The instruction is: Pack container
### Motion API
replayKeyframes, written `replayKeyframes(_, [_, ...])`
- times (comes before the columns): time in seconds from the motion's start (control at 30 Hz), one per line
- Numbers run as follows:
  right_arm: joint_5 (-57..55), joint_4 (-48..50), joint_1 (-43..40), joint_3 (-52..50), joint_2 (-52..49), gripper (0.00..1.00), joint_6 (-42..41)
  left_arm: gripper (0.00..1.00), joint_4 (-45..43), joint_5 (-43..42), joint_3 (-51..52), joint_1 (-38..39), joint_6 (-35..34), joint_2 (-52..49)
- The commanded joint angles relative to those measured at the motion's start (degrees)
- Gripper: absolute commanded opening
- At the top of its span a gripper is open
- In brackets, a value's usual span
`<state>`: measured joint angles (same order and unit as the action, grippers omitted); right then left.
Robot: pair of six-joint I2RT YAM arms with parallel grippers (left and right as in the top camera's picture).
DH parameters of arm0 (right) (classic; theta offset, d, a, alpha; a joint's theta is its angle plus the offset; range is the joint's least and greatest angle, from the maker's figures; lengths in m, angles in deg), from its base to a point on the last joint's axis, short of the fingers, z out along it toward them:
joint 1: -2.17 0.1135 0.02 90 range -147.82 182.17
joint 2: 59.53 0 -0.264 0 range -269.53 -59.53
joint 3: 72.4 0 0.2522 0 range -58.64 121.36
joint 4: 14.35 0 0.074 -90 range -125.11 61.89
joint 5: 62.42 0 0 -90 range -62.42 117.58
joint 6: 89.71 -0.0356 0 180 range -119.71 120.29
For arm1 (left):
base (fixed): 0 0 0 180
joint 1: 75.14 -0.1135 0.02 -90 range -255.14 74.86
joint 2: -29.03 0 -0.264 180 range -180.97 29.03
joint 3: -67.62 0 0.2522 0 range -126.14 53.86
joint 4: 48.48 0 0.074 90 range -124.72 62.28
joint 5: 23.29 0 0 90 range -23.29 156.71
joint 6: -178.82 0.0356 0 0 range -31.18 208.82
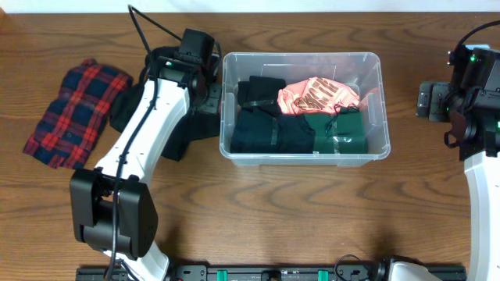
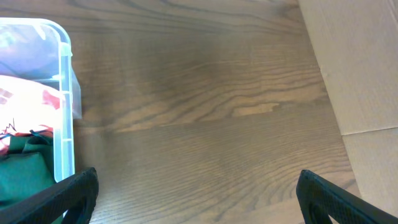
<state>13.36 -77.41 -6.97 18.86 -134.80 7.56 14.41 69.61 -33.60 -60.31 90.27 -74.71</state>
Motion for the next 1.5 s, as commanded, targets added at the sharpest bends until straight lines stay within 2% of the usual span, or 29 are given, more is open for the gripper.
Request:
replayKeyframes(0.0, [-0.76, -0.02, -0.26, 0.46, 0.46, 0.99, -1.03, 0.31, -0.87, 8.57, -0.09, -1.95, -0.02, 0.02])
replayKeyframes(0.13, [-0.76, -0.02, -0.26, 0.46, 0.46, 0.99, -1.03, 0.35, -3.26, 9.84, -0.09, -5.01, 1.18, 0.02])
replayKeyframes(0.33, [-0.76, -0.02, -0.26, 0.46, 0.46, 0.99, -1.03, 0.72, -8.24, 9.84, -0.09, -10.62, 1.51, 0.02])
replayKeyframes(0.47, [-0.76, -0.02, -0.26, 0.46, 0.46, 0.99, -1.03, 0.74, -10.75, 9.81, -0.09, -14.32, 1.46, 0.00])
replayKeyframes(0.57, [-0.76, -0.02, -0.26, 0.46, 0.46, 0.99, -1.03, 0.63, -10.86, 9.79, 0.02, -16.48, 1.46, -0.22])
replayKeyframes(0.77, [-0.76, -0.02, -0.26, 0.46, 0.46, 0.99, -1.03, 0.62, -11.06, 9.79, 1.62, -19.19, 1.49, -2.47])
replayKeyframes(0.8, [-0.76, -0.02, -0.26, 0.46, 0.46, 0.99, -1.03, 0.57, -11.06, 9.79, 1.79, -19.58, 1.49, -3.19])
replayKeyframes(0.97, [-0.76, -0.02, -0.26, 0.46, 0.46, 0.99, -1.03, 0.11, -10.88, 9.81, 1.86, -21.20, 1.49, -8.24])
replayKeyframes(1.0, [-0.76, -0.02, -0.26, 0.46, 0.46, 0.99, -1.03, 0.06, -10.84, 9.81, 1.86, -21.42, 1.49, -9.35])
replayKeyframes(1.3, [-0.76, -0.02, -0.26, 0.46, 0.46, 0.99, -1.03, 0.06, -6.99, 9.53, 1.86, -21.77, 1.29, -16.20])
replayKeyframes(1.47, [-0.76, -0.02, -0.26, 0.46, 0.46, 0.99, -1.03, 0.06, -1.49, 1.42, 1.86, -21.73, 1.01, -15.15])
